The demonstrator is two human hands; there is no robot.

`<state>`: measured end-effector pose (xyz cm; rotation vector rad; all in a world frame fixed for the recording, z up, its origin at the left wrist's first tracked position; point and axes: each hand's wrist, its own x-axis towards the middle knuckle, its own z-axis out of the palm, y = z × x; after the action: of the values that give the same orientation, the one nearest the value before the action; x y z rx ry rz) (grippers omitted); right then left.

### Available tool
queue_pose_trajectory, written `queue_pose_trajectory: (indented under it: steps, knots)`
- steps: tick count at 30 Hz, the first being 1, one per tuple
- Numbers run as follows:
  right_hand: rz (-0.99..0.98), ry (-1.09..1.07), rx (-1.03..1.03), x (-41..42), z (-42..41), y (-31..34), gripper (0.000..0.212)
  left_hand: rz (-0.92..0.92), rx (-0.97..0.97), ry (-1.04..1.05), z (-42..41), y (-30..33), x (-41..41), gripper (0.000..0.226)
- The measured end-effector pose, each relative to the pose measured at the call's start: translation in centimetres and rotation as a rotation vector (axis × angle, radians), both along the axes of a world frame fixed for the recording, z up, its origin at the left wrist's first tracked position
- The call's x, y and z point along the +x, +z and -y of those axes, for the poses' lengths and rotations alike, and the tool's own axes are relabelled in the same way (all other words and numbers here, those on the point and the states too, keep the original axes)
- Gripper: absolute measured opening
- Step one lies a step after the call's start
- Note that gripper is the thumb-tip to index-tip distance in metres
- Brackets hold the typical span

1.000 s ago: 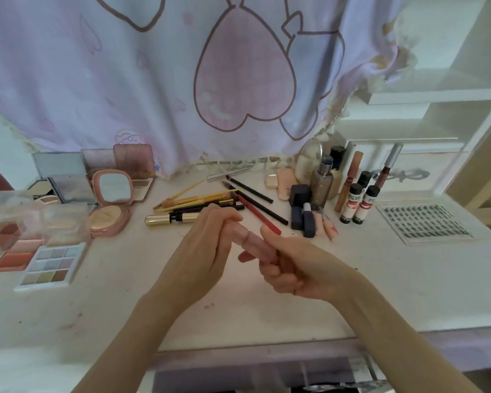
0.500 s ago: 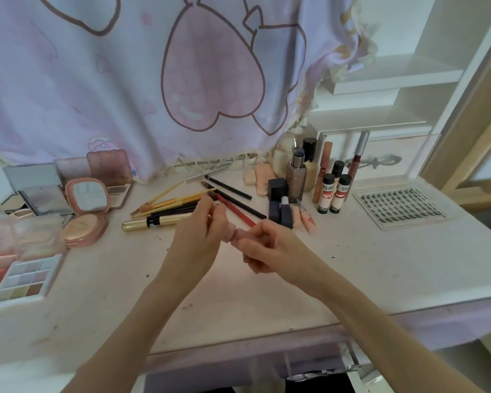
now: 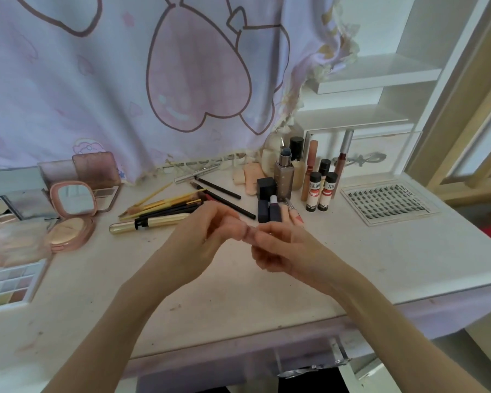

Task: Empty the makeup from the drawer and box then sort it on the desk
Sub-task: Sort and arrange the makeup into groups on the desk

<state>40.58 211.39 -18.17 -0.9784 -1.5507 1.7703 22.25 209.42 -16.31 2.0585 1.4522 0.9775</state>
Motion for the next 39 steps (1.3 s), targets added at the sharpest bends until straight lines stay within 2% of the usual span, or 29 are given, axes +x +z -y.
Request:
queue_pose_trajectory:
  steps: [2, 4, 6, 9, 11, 14, 16, 18, 20, 21, 23, 27, 30, 33, 36, 39]
  knots:
    - [0.212, -0.039, 0.270, 0.0, 0.2, -0.5, 0.019, -0.107, -0.029, 0.136, -0.2, 0.5, 0.4, 0.024]
    - [0.247, -0.062, 0.355, -0.2, 0.3, -0.8, 0.016, -0.164, 0.006, 0.160, -0.2, 0.7, 0.3, 0.040]
    - [0.135, -0.089, 0.263, -0.1, 0.2, -0.8, 0.018, -0.079, 0.005, 0.031, 0.2, 0.7, 0.0, 0.020]
    - [-0.098, -0.032, -0.035, 0.5, 0.1, -0.4, 0.029, -0.054, 0.079, -0.218, 0.3, 0.4, -0.4, 0.025]
    - [-0.162, 0.039, -0.112, 0.8, 0.1, -0.5, 0.031, -0.027, 0.109, -0.211, 0.3, 0.2, -0.5, 0.022]
    - [-0.026, 0.012, 0.040, 0.7, 0.1, -0.7, 0.021, -0.101, 0.077, -0.075, 0.3, 0.3, 0.0, 0.010]
    - [0.104, -0.049, 0.190, 0.5, 0.1, -0.7, 0.016, -0.171, -0.002, 0.037, 0.3, 0.6, 0.3, 0.016]
    - [0.156, -0.070, 0.266, 0.4, 0.2, -0.9, 0.016, -0.251, -0.031, 0.087, 0.0, 0.7, 0.4, 0.028]
    - [0.110, -0.085, 0.226, 0.5, 0.2, -1.1, 0.015, -0.200, -0.047, 0.034, 0.1, 0.6, 0.3, 0.010]
    - [0.076, -0.093, 0.174, 0.5, 0.1, -1.1, 0.018, -0.136, -0.048, -0.018, 0.2, 0.4, 0.2, 0.012]
    - [0.022, -0.078, 0.070, 0.8, 0.1, -0.9, 0.025, -0.058, -0.006, -0.141, 0.3, 0.1, -0.1, 0.032]
    - [0.000, 0.012, -0.005, 1.0, 0.3, -0.8, 0.030, -0.044, 0.086, -0.167, 0.4, 0.3, -0.3, 0.028]
    - [0.165, -0.033, 0.216, 0.9, 0.3, -1.0, 0.013, -0.090, 0.050, -0.111, 0.4, 0.3, 0.2, 0.025]
    - [0.377, -0.073, 0.472, 0.3, 0.5, -1.2, 0.022, -0.132, 0.014, 0.035, 0.2, 0.0, 0.5, 0.021]
    - [0.397, -0.144, 0.592, -0.1, 0.7, -1.3, 0.024, -0.171, 0.019, 0.166, -0.1, -0.3, 0.6, 0.025]
    - [0.345, -0.178, 0.565, 0.1, 0.4, -1.5, 0.021, -0.097, 0.062, 0.017, 0.1, -0.4, 0.3, 0.021]
